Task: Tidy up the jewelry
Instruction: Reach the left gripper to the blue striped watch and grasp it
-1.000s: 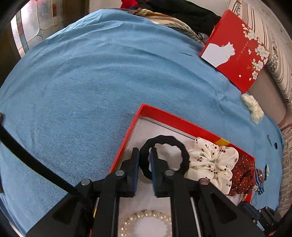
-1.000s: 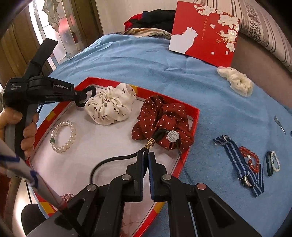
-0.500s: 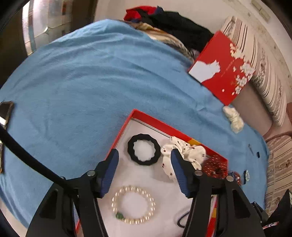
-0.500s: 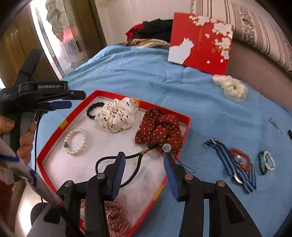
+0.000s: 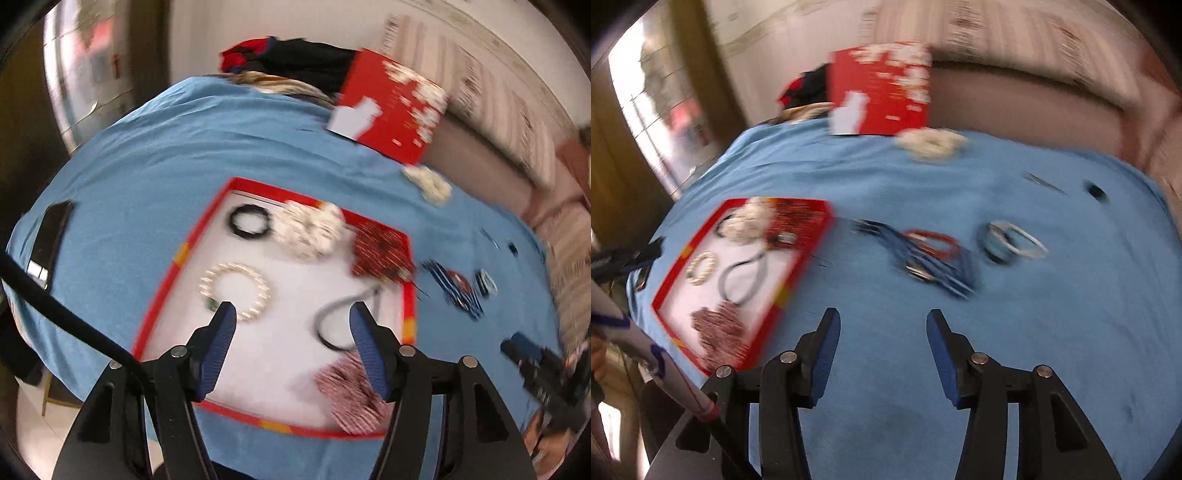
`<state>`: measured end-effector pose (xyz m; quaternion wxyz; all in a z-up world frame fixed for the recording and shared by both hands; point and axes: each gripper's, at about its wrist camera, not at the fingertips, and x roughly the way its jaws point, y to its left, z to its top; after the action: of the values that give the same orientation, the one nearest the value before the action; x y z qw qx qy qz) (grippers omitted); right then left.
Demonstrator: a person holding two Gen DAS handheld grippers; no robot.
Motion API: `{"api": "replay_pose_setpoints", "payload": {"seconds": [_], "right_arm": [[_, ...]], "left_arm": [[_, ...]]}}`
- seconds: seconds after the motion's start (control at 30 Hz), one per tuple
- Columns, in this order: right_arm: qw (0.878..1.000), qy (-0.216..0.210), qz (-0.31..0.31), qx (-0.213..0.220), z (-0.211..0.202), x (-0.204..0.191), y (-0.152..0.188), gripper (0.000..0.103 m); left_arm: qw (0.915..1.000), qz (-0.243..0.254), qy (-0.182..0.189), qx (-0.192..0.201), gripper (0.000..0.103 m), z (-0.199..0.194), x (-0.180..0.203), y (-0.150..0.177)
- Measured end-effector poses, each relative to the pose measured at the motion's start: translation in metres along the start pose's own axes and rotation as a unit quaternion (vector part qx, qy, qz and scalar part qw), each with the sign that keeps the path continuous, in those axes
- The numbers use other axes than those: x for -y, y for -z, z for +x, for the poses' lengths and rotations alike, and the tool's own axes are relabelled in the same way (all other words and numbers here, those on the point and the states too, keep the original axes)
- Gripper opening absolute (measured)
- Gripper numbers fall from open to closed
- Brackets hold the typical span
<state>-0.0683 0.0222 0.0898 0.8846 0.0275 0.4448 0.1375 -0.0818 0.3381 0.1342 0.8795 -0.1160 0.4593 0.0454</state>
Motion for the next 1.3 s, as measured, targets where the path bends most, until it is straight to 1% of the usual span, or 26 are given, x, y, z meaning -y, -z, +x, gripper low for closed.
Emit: {"api": "replay_pose_setpoints", "payload": {"seconds": [0.1,0.2,0.27,0.37,0.6,0.77,1.0,1.1,1.2,1.3], "right_arm": [[0.999,0.019,0.033,0.006,-0.015,0.036,0.014,0.053],[0.998,0.030,0.059,0.011,-0.027,0.066,0.027,0.053],[0.997,0.033,0.071,0.012,-0.031,0.076,0.033,0.053],[0.996,0.032,0.087,0.014,-0.033,0.090,0.040,0.053],[0.995,0.025,0.099,0.014,-0.026,0.104,0.048,0.053],[0.993,0.018,0.112,0.008,-0.015,0.114,0.051,0.053],[0.992,0.007,0.125,0.004,0.003,0.127,0.047,0.053],[0.992,0.005,0.126,0.008,0.006,0.133,0.043,0.053],[0.991,0.003,0.130,0.013,0.008,0.138,0.039,0.053],[0.991,0.000,0.133,0.016,0.011,0.142,0.036,0.053]], "left_arm": [[0.9997,0.022,0.009,-0.001,0.063,-0.002,0.030,0.011],[0.9992,0.031,0.023,-0.010,0.063,0.000,0.056,0.022],[0.9986,0.039,0.032,-0.017,0.063,0.002,0.075,0.030],[0.9976,0.055,0.036,-0.022,0.063,0.004,0.102,0.042],[0.9936,0.097,0.041,-0.039,0.063,0.019,0.150,0.056],[0.9926,0.094,0.051,-0.057,0.063,0.044,0.162,0.048],[0.9906,0.051,0.083,-0.096,0.063,0.106,0.182,0.024],[0.9895,0.042,0.087,-0.107,0.063,0.129,0.195,0.014],[0.9888,0.049,0.085,-0.112,0.063,0.147,0.213,0.008],[0.9890,0.065,0.075,-0.110,0.063,0.163,0.234,0.003]]}}
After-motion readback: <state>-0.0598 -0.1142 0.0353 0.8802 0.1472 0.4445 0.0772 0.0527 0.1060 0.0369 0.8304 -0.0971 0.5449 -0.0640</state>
